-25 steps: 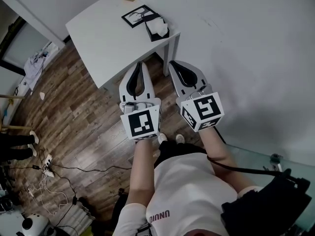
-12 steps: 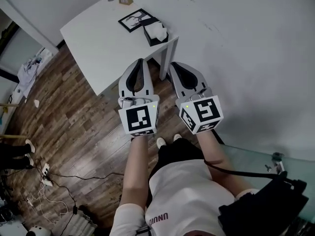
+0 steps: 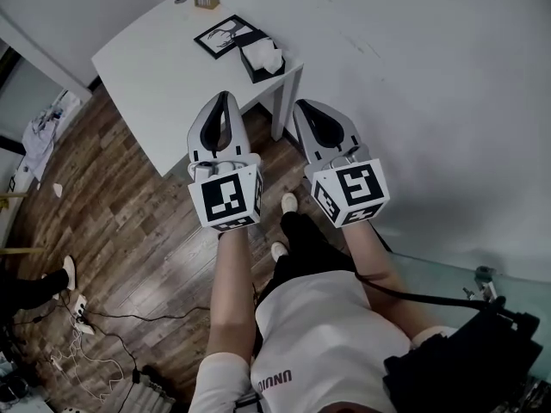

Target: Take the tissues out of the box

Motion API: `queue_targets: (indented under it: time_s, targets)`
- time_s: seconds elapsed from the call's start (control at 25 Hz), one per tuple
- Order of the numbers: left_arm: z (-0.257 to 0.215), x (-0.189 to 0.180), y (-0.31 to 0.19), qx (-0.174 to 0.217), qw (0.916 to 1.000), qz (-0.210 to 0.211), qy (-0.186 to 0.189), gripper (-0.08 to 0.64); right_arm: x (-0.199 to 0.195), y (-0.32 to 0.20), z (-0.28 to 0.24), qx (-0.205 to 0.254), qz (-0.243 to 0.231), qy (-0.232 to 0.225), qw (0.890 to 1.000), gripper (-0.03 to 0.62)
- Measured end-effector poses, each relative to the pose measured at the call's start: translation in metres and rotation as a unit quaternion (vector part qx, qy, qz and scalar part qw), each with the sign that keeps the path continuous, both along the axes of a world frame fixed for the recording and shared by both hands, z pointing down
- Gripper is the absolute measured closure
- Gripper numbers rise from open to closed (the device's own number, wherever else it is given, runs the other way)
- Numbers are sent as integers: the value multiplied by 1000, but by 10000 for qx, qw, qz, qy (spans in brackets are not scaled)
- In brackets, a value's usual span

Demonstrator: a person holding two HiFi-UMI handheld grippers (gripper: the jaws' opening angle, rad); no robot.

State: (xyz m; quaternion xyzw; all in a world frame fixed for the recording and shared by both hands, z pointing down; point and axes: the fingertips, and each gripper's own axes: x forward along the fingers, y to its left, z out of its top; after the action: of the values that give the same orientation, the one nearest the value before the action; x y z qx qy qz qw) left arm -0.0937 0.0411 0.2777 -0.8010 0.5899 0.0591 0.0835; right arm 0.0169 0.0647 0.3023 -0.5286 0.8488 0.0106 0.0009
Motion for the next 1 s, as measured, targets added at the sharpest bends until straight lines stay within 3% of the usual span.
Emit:
queue_targets:
  time_s: [1.0]
  targets:
    - [0,12,-137,-455,9981,-311,-276,548,19,-150,6,-409,-218,-125,9988,572]
